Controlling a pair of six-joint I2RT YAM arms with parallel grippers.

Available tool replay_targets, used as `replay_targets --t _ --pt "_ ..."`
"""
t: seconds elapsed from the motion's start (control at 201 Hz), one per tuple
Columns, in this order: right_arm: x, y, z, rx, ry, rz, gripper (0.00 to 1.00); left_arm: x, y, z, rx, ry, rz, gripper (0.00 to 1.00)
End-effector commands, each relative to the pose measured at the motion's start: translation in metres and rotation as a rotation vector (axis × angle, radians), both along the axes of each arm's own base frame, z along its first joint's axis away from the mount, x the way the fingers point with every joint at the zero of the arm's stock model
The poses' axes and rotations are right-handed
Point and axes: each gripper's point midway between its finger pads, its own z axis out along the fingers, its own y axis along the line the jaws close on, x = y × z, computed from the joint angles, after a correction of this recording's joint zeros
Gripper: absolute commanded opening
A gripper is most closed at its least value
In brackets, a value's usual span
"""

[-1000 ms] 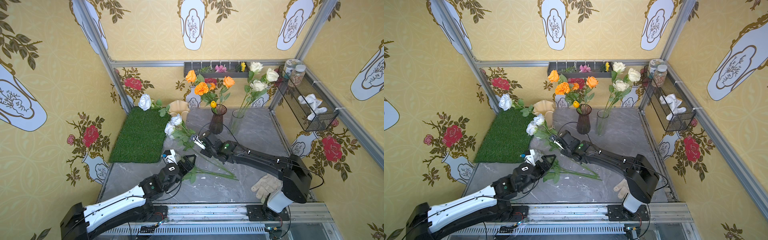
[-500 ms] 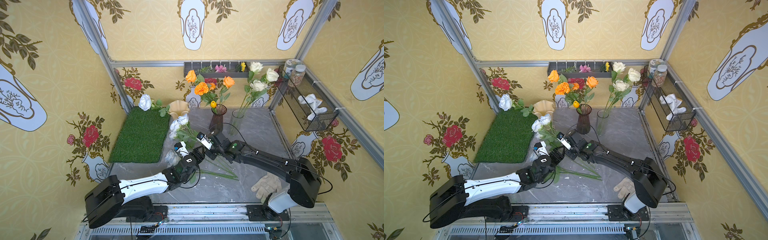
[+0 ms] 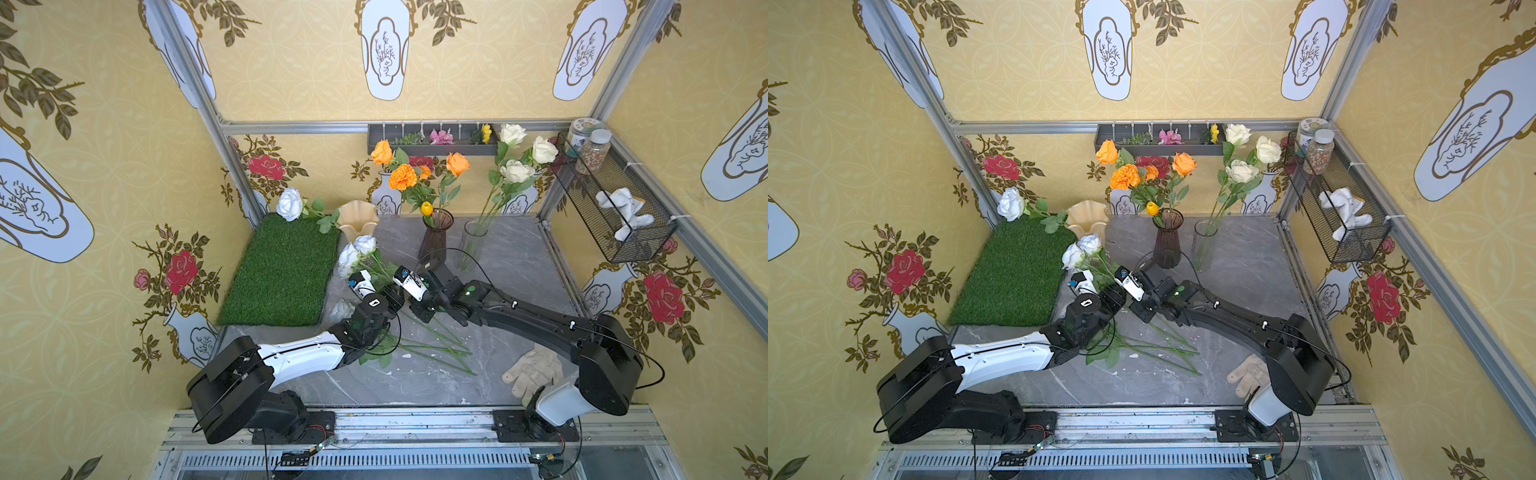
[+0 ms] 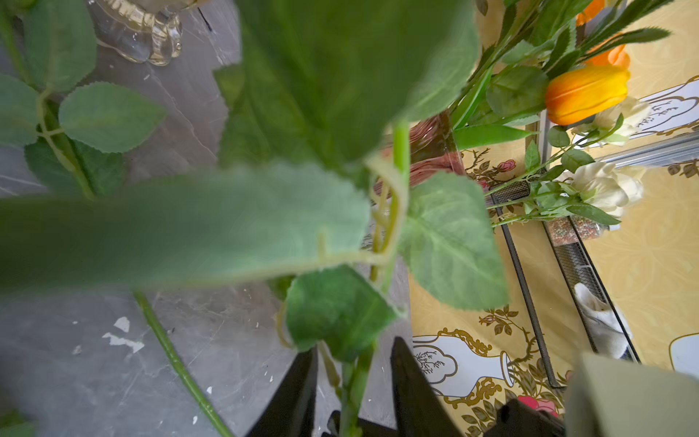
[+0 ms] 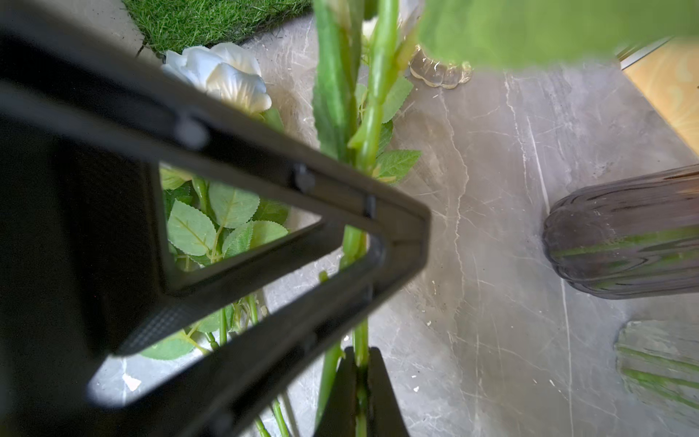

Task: Arrange the flowers in different vases according to their colors
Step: Pick up the flower at the center of the board.

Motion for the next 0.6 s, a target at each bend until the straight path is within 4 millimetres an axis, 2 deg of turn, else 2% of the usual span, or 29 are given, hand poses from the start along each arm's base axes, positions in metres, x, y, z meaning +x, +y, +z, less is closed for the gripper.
replay_targets --t 0.0,0.189,0.408,0.593 --pt "0.003 0.001 0.003 0.024 -0.004 -0.004 0.0 0.0 -0.008 0.007 -0.022 -0.02 -0.039 0.22" --pt "0.013 -0.006 0.008 0.024 -0.021 -0.019 0.0 -0.001 -0.006 0.005 -0.019 -0.015 -0.031 0.12" --pt "0.034 -0.02 0.015 0.007 -0.042 -0.056 0.0 -0.003 0.0 0.008 -0.029 -0.016 -0.018 0.0" --pt "0.054 -0.031 0.013 -0.03 -0.056 -0.102 0.0 -0.005 0.006 0.009 -0.042 -0.014 -0.006 0.0"
